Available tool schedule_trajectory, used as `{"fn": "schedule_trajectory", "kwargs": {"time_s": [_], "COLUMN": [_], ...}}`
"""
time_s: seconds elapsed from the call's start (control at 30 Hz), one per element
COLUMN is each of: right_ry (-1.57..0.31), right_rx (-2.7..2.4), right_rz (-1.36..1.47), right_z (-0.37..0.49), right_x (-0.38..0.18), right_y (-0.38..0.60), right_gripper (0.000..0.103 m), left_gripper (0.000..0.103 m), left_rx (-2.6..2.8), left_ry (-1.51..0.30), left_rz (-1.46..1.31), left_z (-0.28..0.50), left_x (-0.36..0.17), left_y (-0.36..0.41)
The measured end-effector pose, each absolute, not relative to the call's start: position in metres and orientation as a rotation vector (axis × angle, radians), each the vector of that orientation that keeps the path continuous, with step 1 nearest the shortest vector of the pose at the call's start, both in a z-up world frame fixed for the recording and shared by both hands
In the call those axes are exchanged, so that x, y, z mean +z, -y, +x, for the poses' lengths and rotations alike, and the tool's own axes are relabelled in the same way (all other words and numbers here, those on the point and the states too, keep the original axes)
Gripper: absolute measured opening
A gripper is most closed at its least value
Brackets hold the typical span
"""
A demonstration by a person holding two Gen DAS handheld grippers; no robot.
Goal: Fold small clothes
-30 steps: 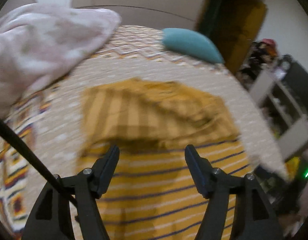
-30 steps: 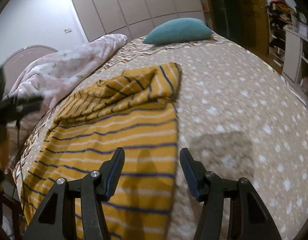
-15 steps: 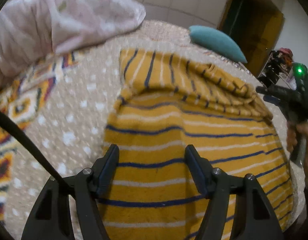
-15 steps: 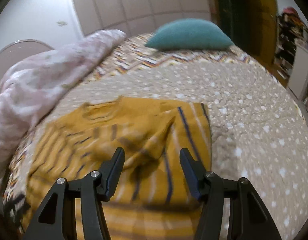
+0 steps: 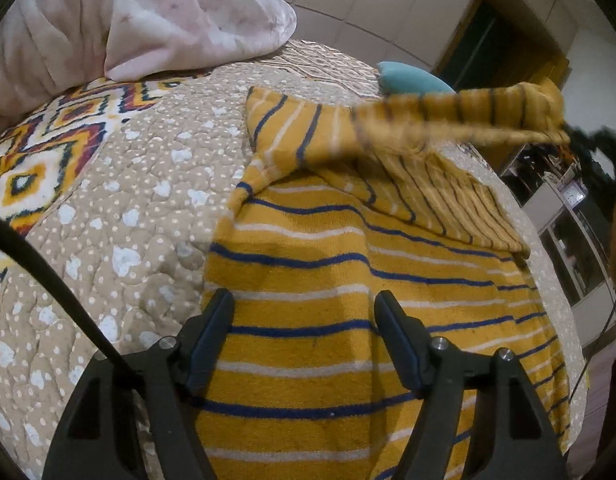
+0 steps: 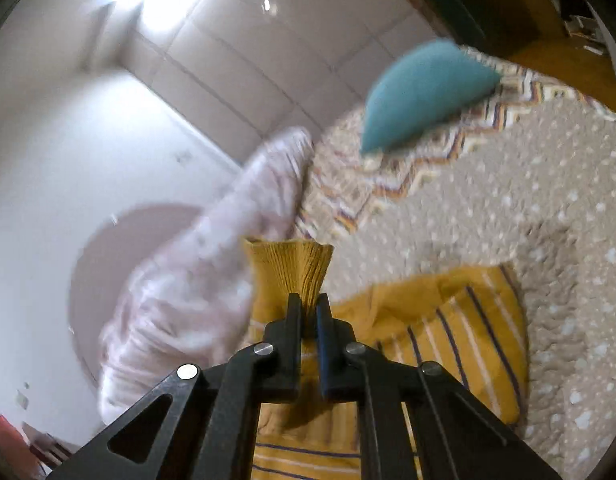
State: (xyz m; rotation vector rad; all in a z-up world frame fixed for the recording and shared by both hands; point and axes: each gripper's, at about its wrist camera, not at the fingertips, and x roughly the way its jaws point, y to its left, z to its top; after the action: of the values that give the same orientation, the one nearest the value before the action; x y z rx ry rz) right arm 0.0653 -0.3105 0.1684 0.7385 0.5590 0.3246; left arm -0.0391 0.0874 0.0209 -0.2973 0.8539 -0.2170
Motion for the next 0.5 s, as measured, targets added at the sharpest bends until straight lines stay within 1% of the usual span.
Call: {"fn": "schedule_trajectory", "kwargs": {"time_s": [0.03,0.07,0.1,0.2,0.27,0.37,0.47,0.5], "right_ry": [-0.556,-0.586,-0.637,-0.864,-0.895,-0.869,-0.829,-0.819], "right_rx": [0.261,0.196,0.144,-0.023,-0.054,-0.083,-0.050,-0.022], "right_rz": [0.709,0.667,0.625,0.510,0.517,0.494,0.389,0.361], "right_z": [0.056,0.054,0.055,0.057,0.049,0.038,0.039,0.041], "right_x": [0.166,0.158,0.146,0.086,0.067,0.071,0.096,0.102], "right_y": [0.315,0.318,0.318,0.325,0.330,0.328,0.303,0.292], "right_gripper": [0.008,0.010,0.011,0.011,0.013,0.014,0.015,0.018], "left_gripper": [0.071,0.071,0.071,0.071,0.071,0.071,0.071,0.071], "left_rx": [-0.217,-0.217,-0.217,-0.223,-0.226,-0.228,-0.231,-0.233], "left_ry": [-0.854,-0.854,-0.854,-0.850,-0.847,-0.846,-0.842,-0.840], "left_rz": [-0.297,-0.298,-0.299,-0.310,-0.321,-0.325,-0.332,-0.338], "left_z": [-0.039,-0.039,-0.039,-0.040,-0.041,-0.042,-0.042,-0.042], "left_x": [0.021,0.022,0.022,0.022,0.022,0.022,0.022,0.022], "left_y": [-0.087,-0.087,-0.087,-0.088,-0.089,-0.089,-0.091,-0.091]}}
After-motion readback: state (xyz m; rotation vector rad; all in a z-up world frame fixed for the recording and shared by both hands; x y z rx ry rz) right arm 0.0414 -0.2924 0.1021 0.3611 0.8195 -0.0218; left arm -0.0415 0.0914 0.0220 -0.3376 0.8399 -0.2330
